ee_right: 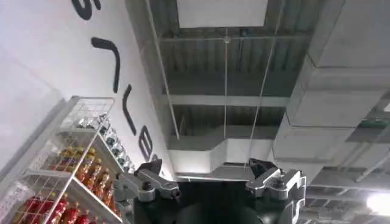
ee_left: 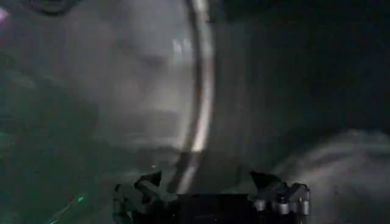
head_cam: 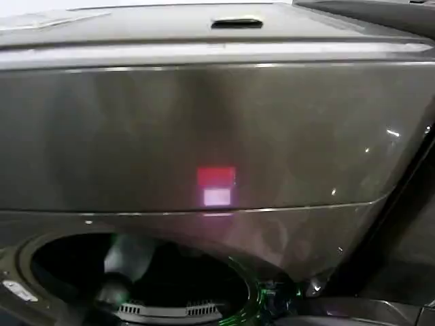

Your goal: Grasp the clothes from the dryer.

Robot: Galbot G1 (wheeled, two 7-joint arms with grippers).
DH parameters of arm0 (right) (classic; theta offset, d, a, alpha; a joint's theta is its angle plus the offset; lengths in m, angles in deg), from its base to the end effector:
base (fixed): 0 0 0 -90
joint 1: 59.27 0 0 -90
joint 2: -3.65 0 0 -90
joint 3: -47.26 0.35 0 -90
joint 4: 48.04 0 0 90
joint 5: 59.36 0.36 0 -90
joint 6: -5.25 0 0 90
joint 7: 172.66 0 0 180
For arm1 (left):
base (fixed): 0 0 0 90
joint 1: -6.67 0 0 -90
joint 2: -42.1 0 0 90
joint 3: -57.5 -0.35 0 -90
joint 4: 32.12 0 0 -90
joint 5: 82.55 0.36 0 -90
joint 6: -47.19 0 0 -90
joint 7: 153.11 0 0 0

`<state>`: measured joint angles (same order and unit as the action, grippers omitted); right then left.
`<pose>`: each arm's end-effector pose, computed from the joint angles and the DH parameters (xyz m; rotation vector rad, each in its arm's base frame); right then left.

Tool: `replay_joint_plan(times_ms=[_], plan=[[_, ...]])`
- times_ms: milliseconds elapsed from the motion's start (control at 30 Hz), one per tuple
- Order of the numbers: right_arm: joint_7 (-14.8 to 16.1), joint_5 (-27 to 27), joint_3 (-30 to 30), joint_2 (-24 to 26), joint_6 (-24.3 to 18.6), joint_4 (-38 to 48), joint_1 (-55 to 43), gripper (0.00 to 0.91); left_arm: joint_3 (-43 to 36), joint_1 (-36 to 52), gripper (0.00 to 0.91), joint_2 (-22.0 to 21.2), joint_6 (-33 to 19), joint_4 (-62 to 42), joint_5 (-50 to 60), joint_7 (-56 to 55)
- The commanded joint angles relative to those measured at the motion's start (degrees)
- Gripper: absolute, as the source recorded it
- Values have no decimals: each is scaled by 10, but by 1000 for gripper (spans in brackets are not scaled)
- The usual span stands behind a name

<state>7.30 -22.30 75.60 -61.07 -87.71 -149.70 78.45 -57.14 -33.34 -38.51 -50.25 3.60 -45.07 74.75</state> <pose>-0.2000 -0.3990 0.0443 1.6896 1.7999 -0.9032 0.6191 0.0183 -0.2703 -1.2689 -2.0630 -1.3480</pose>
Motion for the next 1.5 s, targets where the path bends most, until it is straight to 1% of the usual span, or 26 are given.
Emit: replay_joint_plan(times_ms=[33,200,367,600,767,833,867,900,933,1133,1500], plan=[[0,0,-2,0,0,-4,-2,907,-49,62,907,6,-52,-90,98,85],[0,1,0,-2,-1,-5,0,907,-66,81,907,-4,-45,-120,116,105],[1,-1,-5,-3,-2,-8,-4,907,-82,97,907,-11,-37,-147,108,102],[1,-2,-8,-4,-1,-11,-7,907,-99,95,907,-13,-33,-164,55,90],[2,-3,-9,-4,-2,-10,-6,907,-105,83,907,-20,-34,-155,14,98],[2,-4,-8,-4,-3,-8,-5,907,-107,84,907,-20,-32,-145,-27,100],[2,-4,-8,-3,-3,-6,-5,907,-109,86,546,-20,-31,-140,-47,100],[2,-4,-7,-3,-3,-6,-5,907,-109,88,307,-20,-29,-138,-54,97],[2,-4,-7,-3,-3,-5,-5,907,-114,90,0,-20,-30,-136,-55,93],[1,-5,-10,-2,-5,-3,-7,907,-119,95,0,-20,-34,-133,-76,89],[2,-6,-12,-2,-7,-2,-9,907,-121,97,0,-21,-36,-135,-76,97]])
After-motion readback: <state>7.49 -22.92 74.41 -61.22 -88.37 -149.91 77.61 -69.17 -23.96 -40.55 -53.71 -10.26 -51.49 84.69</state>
